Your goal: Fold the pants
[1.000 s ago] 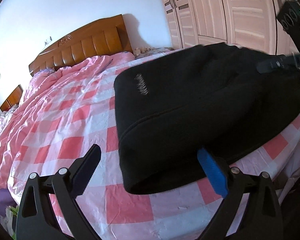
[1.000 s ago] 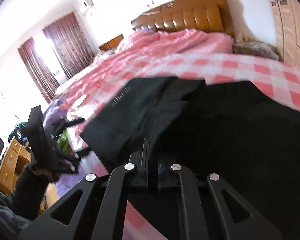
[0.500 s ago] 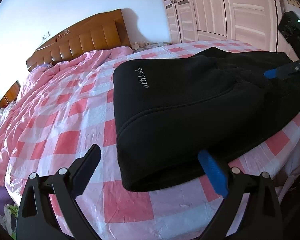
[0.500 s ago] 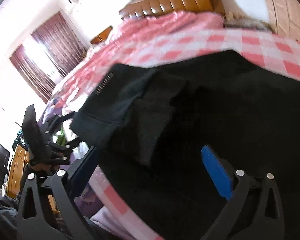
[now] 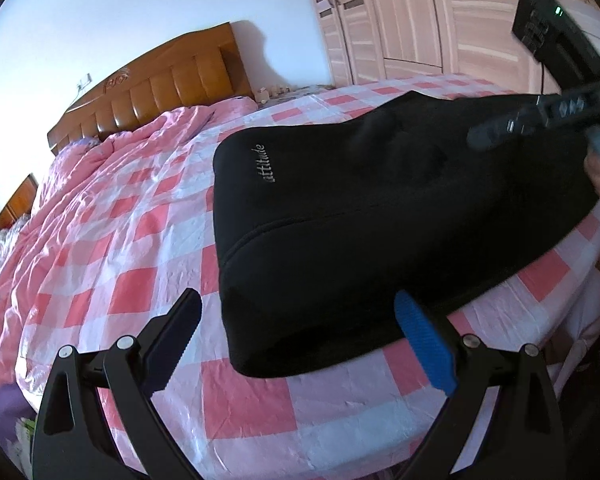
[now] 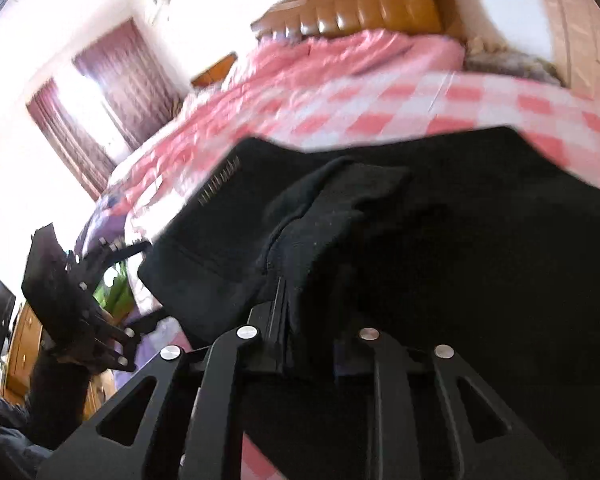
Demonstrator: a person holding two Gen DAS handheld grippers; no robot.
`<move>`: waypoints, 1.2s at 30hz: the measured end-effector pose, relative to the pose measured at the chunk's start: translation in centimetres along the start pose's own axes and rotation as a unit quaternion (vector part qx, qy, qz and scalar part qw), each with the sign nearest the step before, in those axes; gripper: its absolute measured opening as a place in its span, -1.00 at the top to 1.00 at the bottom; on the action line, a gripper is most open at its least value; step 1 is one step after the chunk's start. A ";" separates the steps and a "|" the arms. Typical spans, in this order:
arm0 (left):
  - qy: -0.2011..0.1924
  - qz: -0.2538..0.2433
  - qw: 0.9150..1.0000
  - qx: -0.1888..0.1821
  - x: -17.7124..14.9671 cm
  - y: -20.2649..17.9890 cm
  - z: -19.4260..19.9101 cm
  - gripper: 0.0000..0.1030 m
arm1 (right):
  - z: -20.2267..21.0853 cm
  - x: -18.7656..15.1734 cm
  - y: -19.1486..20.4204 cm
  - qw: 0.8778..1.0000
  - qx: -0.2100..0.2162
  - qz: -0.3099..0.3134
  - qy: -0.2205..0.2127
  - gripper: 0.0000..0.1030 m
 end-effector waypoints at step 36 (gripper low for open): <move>-0.046 0.099 0.992 -0.059 5.2 3.7 2.6 -0.96 | 4.1 -1.0 2.4 0.983 -0.114 0.128 -0.059 -0.83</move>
Point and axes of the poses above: each gripper's, at about its wrist camera, not at the fingertips, and z roughly against the way its jaws point, y to its left, x to its top, the point moved 2 cm from there along -z, roughly the way its jaws point, and after that the axes turned 14 degrees about -z, right-handed, at the moved point
